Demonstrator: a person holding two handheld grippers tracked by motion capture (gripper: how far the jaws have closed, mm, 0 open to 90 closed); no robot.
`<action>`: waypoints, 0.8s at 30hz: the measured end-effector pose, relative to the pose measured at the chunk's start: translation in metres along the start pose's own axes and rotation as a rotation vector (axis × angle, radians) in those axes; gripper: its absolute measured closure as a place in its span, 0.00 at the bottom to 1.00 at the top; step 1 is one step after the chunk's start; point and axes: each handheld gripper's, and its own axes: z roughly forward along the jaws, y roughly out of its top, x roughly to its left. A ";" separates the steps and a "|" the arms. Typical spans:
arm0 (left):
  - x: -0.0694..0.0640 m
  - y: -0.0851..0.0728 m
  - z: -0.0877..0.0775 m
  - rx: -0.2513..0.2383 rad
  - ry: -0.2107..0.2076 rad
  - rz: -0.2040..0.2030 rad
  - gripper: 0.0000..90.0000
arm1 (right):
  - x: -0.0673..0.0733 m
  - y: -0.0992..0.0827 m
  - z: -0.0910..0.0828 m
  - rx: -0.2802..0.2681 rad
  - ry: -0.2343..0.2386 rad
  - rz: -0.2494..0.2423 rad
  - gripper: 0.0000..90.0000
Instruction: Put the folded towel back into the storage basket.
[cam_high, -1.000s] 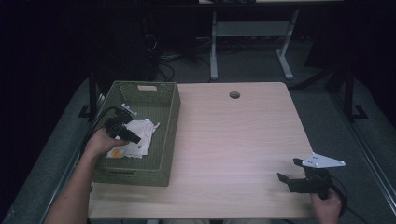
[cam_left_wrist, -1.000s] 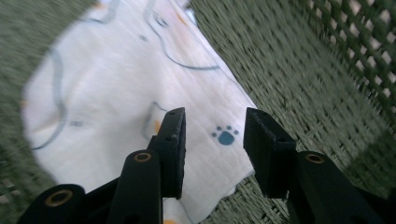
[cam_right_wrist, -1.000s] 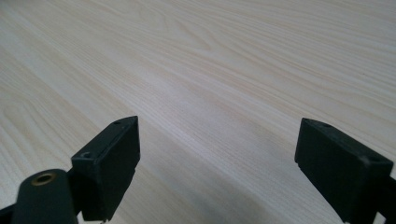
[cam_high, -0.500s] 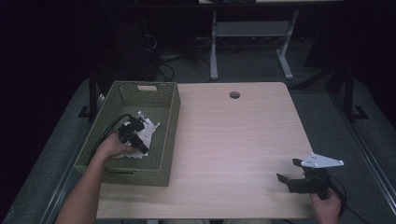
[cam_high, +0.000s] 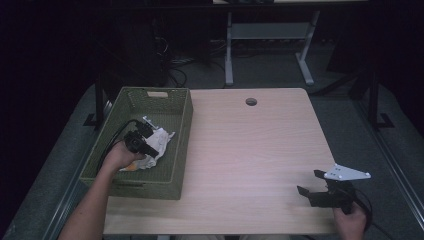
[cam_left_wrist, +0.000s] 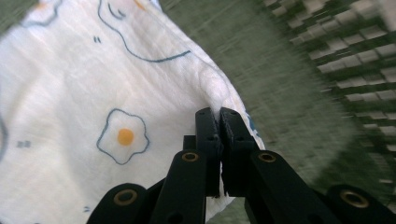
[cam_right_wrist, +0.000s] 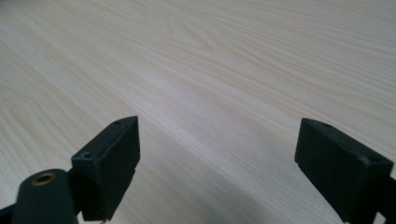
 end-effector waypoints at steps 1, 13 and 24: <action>-0.003 0.001 -0.001 -0.008 -0.019 0.002 0.97 | 0.000 0.000 0.000 0.000 0.001 -0.003 0.15; 0.013 -0.001 -0.004 -0.012 0.056 -0.101 0.86 | 0.003 0.001 -0.001 -0.002 0.001 -0.012 0.15; 0.035 -0.005 0.020 0.020 0.146 -0.166 0.97 | 0.001 0.002 0.003 0.006 0.004 -0.013 0.15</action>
